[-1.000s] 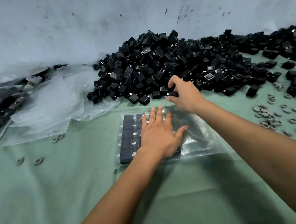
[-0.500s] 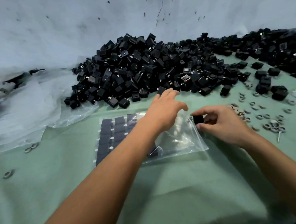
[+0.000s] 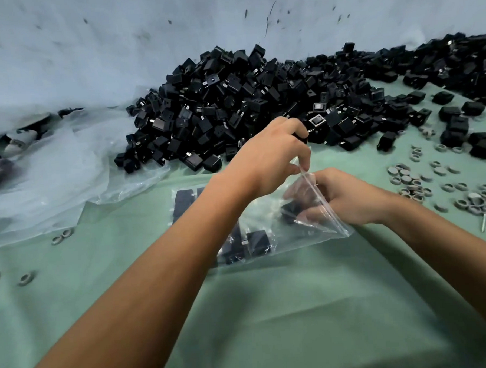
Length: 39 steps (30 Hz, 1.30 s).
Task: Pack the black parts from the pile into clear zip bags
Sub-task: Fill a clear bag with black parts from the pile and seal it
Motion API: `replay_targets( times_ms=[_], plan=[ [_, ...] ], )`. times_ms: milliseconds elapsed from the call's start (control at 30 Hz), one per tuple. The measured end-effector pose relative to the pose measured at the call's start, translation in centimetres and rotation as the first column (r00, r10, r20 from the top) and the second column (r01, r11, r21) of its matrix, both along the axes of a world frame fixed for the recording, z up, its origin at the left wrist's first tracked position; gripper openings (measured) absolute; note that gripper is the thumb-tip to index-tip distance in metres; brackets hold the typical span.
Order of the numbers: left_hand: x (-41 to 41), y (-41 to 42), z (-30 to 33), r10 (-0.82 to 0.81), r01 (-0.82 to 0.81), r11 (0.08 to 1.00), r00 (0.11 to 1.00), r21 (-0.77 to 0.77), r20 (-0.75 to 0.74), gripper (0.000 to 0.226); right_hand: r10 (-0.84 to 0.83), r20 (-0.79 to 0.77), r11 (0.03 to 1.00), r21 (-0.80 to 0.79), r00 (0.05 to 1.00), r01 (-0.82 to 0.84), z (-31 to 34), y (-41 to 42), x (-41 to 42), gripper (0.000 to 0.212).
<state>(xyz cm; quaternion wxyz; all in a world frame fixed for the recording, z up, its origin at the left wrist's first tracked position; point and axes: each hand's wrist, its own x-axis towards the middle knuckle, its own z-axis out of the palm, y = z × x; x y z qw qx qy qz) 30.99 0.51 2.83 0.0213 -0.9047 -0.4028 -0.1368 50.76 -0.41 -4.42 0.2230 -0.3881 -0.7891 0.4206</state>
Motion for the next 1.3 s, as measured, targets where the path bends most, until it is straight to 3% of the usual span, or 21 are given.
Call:
replay_targets(
  times_ms=[133, 233, 367, 500, 667, 767, 900, 1067, 1167, 1300],
  plan=[
    [-0.3, -0.6, 0.7, -0.013, 0.012, 0.999, 1.0, 0.03, 0.029, 0.01, 0.157, 0.149, 0.985, 0.053, 0.976, -0.167, 0.6, 1.1, -2.4, 0.012],
    [-0.6, -0.7, 0.9, -0.011, 0.008, 0.999, 0.999, 0.048, 0.049, 0.011, 0.185, 0.109, 0.983, -0.034, 0.977, -0.182, 0.7, 1.6, -3.3, 0.012],
    [-0.9, -0.7, 1.0, -0.031, 0.026, 0.998, 0.995, 0.052, 0.097, 0.013, 0.229, 0.151, 0.972, -0.084, 0.962, -0.218, 0.0, 2.0, -4.2, 0.024],
    [-1.0, -0.4, 0.5, -0.035, 0.03, 0.999, 0.988, 0.037, 0.15, 0.017, 0.281, 0.141, 0.931, -0.281, 0.949, -0.234, 0.2, 2.4, -4.8, 0.042],
    [-2.3, 0.0, -0.5, 0.054, -0.057, 0.998, 0.958, 0.002, 0.28, 0.025, 0.239, -0.04, 0.875, -0.425, 0.97, -0.233, -0.5, 3.1, -5.3, 0.035],
    [-4.0, 0.1, -1.7, 0.151, -0.145, 0.989, 0.928, -0.043, 0.34, 0.024, 0.216, -0.037, 0.876, -0.433, 0.976, -0.211, -0.9, 3.3, -5.9, 0.062],
    [-6.2, 0.0, -3.6, 0.3, -0.283, 0.954, 0.89, -0.101, 0.343, 0.023, 0.166, -0.017, 0.909, -0.385, 0.986, -0.159, -1.2, 3.0, -6.2, 0.014],
    [-7.3, -0.3, -5.7, 0.418, -0.386, 0.908, 0.85, -0.162, 0.321, 0.017, 0.215, 0.001, 0.901, -0.386, 0.977, -0.198, -0.9, 2.7, -6.3, 0.026],
    [-7.3, -0.5, -6.7, 0.441, -0.397, 0.897, 0.837, -0.196, 0.324, 0.018, 0.13, 0.007, 0.902, -0.416, 0.991, -0.116, -1.1, 2.8, -6.3, 0.036],
    [-7.0, -0.9, -7.6, 0.459, -0.407, 0.886, 0.838, -0.222, 0.295, 0.024, 0.12, 0.028, 0.882, -0.462, 0.992, -0.093, -0.3, 2.5, -3.8, 0.021]
  ],
)
